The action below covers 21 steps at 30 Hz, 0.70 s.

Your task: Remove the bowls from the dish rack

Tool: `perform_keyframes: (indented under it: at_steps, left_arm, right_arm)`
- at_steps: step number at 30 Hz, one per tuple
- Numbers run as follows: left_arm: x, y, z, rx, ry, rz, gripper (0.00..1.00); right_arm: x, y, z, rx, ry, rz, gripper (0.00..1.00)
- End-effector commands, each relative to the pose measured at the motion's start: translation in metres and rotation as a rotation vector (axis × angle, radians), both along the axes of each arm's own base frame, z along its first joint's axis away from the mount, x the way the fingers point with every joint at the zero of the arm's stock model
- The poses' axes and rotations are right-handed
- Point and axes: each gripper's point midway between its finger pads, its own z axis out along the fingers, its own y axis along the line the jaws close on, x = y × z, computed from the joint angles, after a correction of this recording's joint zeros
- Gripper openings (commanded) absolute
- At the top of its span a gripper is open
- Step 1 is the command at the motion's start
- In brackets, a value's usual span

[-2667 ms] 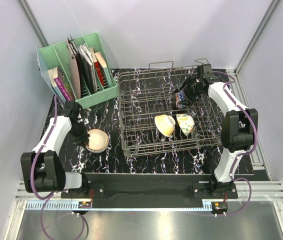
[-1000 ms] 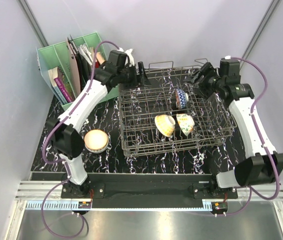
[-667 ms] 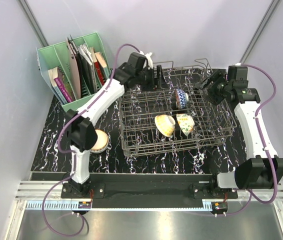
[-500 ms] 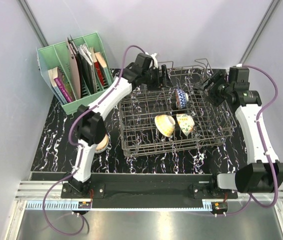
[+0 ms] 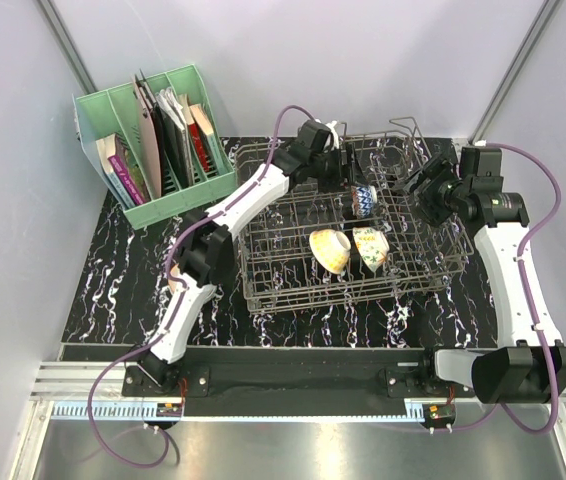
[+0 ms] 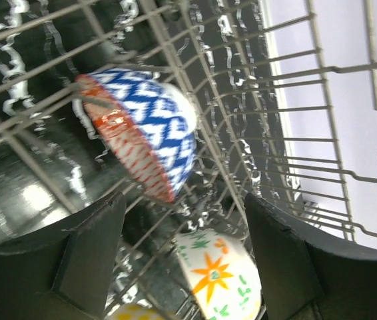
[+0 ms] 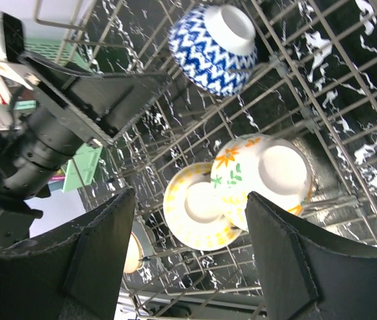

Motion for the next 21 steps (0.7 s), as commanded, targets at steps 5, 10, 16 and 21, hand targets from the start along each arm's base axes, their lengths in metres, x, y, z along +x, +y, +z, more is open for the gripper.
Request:
perform_keyframes:
  at_steps: [5, 10, 16, 21]
  left_arm:
    - [0.017, -0.025, 0.033, -0.116, -0.096, 0.000, 0.76]
    - [0.013, -0.027, 0.016, -0.087, -0.073, -0.001, 0.75]
    - [0.009, -0.035, 0.005, -0.085, -0.055, -0.014, 0.75]
    - [0.012, -0.041, -0.011, -0.098, -0.026, -0.002, 0.74]
  right_arm:
    - [-0.010, 0.004, 0.002, 0.006, 0.002, 0.023, 0.76]
    - [-0.014, 0.003, -0.003, -0.008, 0.019, 0.031, 0.76]
    - [-0.014, 0.004, -0.008, -0.008, 0.033, 0.039, 0.76]
    - [-0.017, 0.004, -0.012, -0.016, 0.047, 0.048, 0.76]
